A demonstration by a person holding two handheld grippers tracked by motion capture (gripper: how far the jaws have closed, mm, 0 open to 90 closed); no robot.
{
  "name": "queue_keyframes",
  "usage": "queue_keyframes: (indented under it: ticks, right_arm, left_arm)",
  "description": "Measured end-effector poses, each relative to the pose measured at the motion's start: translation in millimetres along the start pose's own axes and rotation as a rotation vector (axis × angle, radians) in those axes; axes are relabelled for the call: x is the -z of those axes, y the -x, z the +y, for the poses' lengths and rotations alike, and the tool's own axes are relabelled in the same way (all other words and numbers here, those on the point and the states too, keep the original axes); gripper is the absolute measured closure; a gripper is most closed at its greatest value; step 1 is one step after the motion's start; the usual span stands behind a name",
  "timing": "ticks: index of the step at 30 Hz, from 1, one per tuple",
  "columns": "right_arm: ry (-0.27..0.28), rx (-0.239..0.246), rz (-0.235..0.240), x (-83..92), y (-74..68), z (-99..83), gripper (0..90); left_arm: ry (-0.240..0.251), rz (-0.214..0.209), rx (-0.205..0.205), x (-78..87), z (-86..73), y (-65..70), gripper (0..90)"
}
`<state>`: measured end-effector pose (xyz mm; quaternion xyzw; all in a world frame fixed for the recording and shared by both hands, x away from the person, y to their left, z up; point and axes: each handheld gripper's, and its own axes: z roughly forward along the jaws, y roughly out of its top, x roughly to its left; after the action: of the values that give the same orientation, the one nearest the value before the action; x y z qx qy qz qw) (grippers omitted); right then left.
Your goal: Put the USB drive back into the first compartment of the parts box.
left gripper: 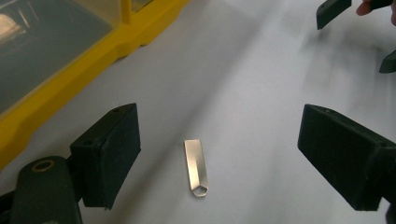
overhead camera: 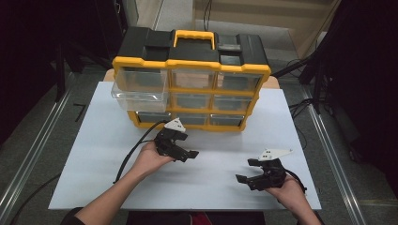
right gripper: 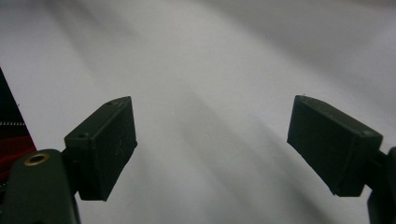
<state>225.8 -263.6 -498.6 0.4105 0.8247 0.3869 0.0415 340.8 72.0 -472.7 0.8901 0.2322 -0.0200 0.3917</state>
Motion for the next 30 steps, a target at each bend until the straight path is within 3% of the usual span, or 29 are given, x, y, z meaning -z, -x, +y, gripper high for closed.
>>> queue_keyframes:
  ticks: [6,9,13,18,24,30]
  right_arm:
    - [-0.001,0.0,-0.003,0.5,0.1,-0.2,13.6]
    - [-0.002,0.001,-0.002,0.4,0.0,-0.3,13.6]
    - [-0.001,0.0,-0.002,0.4,0.0,-0.4,13.6]
    - [-0.002,0.001,-0.003,0.9,0.1,-0.5,13.6]
    - [0.002,-0.002,-0.003,1.8,0.4,-0.9,13.6]
    - [0.003,-0.001,-0.008,2.9,-0.1,-1.3,13.6]
  left_arm:
    - [-0.015,0.008,-0.007,-5.8,-1.5,1.3,14.2]
    - [-0.021,-0.002,0.008,-9.0,-2.7,1.6,14.5]
    - [-0.036,0.029,-0.007,-12.9,-5.2,1.8,14.5]
    - [-0.066,0.015,0.002,-20.0,-8.8,2.0,14.6]
    - [-0.119,0.077,-0.052,-29.2,-13.0,5.0,14.6]
    - [-0.122,0.133,-0.106,-29.9,-15.1,10.1,18.7]
